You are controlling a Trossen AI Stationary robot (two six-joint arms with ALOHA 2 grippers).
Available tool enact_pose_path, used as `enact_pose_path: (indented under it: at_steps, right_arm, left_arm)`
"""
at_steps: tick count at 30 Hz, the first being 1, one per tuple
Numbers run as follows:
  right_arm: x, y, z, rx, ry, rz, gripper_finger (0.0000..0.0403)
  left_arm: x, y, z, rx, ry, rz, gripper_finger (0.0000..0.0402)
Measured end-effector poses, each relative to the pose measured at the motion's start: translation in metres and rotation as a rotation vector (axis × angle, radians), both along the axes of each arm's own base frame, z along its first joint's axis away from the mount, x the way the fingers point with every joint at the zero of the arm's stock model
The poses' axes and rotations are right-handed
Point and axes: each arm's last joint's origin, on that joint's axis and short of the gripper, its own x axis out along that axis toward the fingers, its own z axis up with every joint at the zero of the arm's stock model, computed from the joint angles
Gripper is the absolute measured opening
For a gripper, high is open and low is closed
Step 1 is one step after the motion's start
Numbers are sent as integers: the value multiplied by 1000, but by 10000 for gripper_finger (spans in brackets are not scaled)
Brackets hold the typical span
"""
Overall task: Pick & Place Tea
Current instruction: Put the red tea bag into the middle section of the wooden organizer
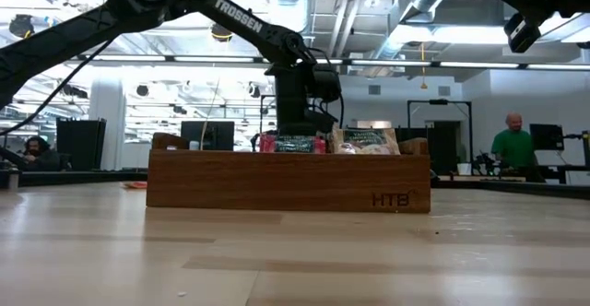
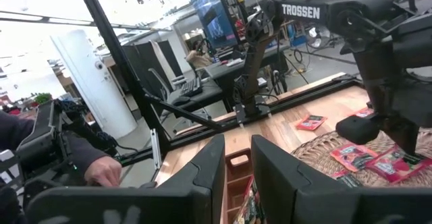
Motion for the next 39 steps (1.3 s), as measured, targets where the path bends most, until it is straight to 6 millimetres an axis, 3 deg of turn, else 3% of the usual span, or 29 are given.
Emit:
enact_pose_path:
  at_steps: [16, 39]
  right_arm:
    - [0, 0, 0, 0, 0, 0, 66]
    - [0, 0, 0, 1, -1, 0, 66]
  left_arm:
    - [-4, -6, 3, -71, 33, -12, 0]
    - [0, -10, 71, -42, -48, 27, 0]
